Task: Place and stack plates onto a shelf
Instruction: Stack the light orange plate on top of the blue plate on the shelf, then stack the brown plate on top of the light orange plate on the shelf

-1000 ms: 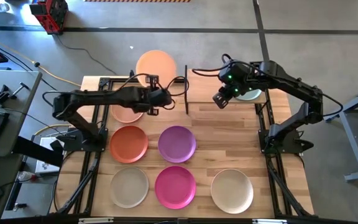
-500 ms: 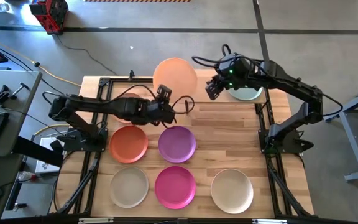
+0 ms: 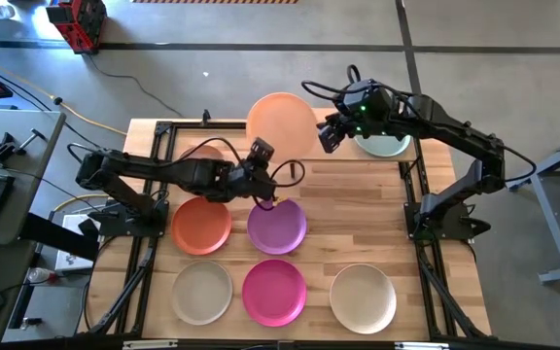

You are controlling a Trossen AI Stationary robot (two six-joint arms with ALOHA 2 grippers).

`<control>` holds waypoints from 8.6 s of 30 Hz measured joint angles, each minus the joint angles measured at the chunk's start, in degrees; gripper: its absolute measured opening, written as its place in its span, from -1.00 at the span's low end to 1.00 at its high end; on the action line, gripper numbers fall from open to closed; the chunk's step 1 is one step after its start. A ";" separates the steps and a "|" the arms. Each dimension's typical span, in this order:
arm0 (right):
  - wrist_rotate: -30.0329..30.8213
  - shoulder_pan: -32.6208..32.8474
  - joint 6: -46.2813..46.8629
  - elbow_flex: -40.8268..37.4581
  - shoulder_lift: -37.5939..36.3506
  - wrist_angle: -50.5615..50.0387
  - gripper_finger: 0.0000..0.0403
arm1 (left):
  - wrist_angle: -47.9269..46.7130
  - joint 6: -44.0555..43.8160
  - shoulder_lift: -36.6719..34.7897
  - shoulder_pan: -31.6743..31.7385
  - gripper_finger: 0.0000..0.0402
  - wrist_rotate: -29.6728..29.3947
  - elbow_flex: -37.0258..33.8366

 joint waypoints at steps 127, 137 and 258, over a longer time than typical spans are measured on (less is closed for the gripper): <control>-16.94 -49.69 35.42 -56.85 -40.23 6.35 -0.70 | 3.91 -28.78 -0.61 6.64 -0.32 -9.83 0.00; -18.90 -49.66 32.94 -56.85 -41.47 6.36 -0.57 | 3.91 -28.71 -0.59 6.64 -0.32 -9.85 0.00; -35.32 -24.60 30.00 -56.81 -49.22 31.68 -0.09 | -26.02 -79.34 -0.59 20.26 -0.32 22.81 -16.38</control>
